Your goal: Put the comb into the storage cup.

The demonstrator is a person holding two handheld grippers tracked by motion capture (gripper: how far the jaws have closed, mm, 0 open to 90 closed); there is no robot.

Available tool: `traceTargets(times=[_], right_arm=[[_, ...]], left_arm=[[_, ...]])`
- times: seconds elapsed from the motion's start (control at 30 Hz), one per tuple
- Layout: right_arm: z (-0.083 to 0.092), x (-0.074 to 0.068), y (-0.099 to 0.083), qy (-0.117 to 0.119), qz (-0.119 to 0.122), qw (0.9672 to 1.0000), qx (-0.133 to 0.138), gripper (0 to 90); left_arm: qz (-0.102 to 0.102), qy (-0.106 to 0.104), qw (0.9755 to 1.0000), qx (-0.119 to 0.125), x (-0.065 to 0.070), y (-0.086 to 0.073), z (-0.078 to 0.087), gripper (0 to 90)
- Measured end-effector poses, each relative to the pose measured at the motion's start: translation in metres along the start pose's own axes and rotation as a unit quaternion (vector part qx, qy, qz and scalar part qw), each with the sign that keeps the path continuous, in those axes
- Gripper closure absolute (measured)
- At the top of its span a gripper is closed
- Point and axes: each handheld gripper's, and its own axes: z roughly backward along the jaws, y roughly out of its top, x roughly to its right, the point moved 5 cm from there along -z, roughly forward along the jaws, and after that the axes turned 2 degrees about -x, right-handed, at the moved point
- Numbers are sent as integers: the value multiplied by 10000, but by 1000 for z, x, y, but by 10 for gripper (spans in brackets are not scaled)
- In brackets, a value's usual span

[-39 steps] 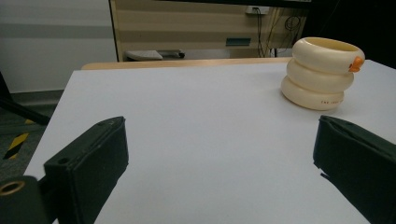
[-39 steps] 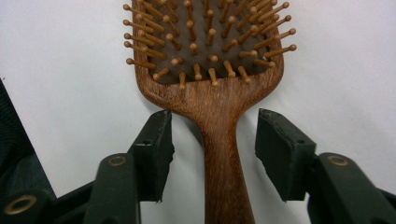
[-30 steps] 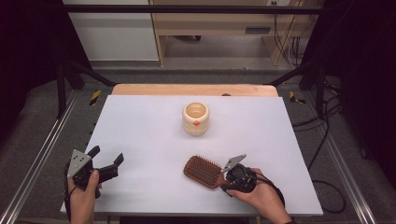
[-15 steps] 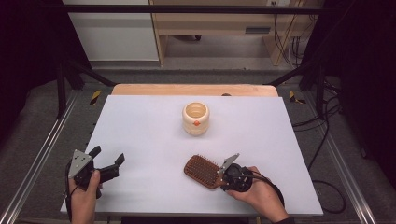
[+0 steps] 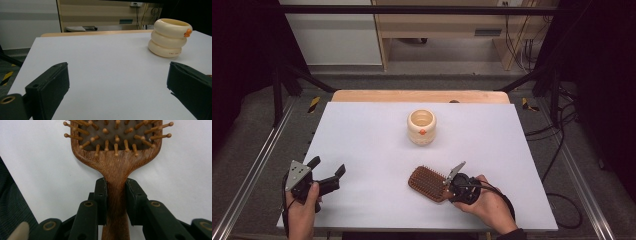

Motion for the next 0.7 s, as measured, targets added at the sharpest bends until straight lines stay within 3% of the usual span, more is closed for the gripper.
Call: traceTargets(times=[0.27,0.37,0.53,0.6,0.7], right_arm=[[1,-1,1,-76,9,9996,278,732],[2,1,4,-177,-36,9985,511,732],[9,3,11,-279,-69,9943,1029,732],[10,3,12,-299,-79,9933,1114,732],[12,5,17,-401,-115,9887,1439,732]], left_arm=[[-20,3,10000,17,1,1,0,43],[-24,-35,10000,62,4,3,0,44],[-1,-198,9998,68,12,4,-3,44],[-18,-273,9996,62,16,4,-4,44],[26,-404,9991,79,24,5,-5,44]])
